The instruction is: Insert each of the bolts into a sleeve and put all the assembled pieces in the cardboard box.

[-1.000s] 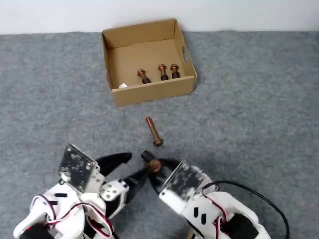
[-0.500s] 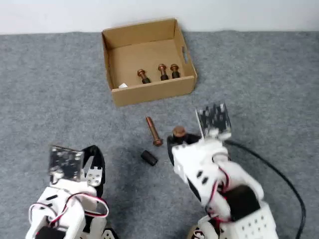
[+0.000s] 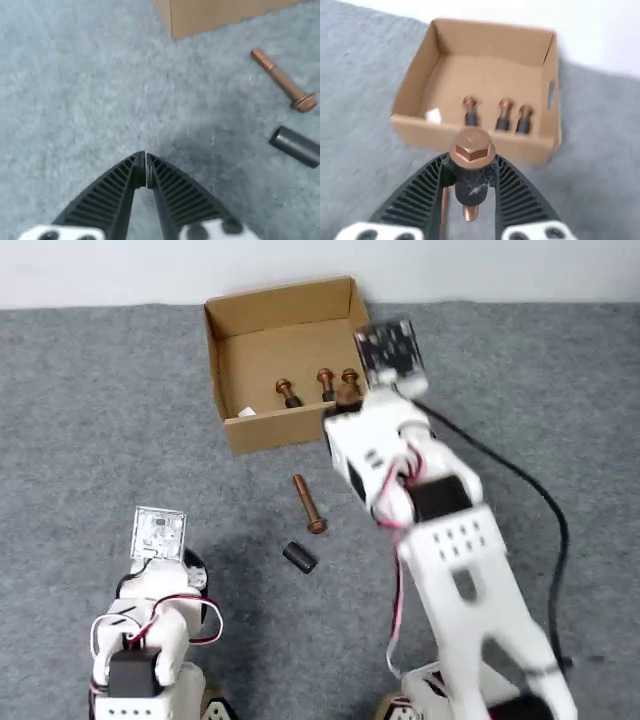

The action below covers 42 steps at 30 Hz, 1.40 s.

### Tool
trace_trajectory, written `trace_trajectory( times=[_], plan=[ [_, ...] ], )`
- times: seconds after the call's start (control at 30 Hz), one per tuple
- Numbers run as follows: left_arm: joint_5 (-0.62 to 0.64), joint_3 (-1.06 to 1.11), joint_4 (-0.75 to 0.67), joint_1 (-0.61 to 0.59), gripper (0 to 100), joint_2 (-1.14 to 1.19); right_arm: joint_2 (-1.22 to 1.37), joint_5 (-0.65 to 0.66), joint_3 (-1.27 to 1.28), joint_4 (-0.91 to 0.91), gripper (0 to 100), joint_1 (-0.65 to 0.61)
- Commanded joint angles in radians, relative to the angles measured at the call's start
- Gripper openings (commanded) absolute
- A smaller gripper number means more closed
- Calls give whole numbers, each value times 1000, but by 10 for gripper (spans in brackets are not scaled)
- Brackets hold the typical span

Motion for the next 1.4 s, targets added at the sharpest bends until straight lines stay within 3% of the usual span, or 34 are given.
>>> trace_trajectory(
  times=[0.0, 0.2, 0.4, 0.73, 0.97, 1.17, 1.37],
  plan=[
    [86, 31, -31, -3, 4, -9, 157, 69, -175, -117, 8, 31],
    [130, 85, -132, -9, 4, -8, 458, 144, -384, -226, 8, 48],
    [130, 85, -100, -3, 4, -6, 774, 361, -597, -352, 8, 42],
    [130, 85, -104, -8, 4, -3, 1207, 531, -937, -326, 8, -7],
    [130, 85, -103, -8, 4, -2, 1319, 603, -1030, -208, 13, -45],
    [130, 85, -103, -9, 4, -2, 1293, 603, -1034, -120, 136, -51],
    [130, 85, -104, -11, 4, -2, 1193, 595, -1034, -33, 35, -53]
  ],
)
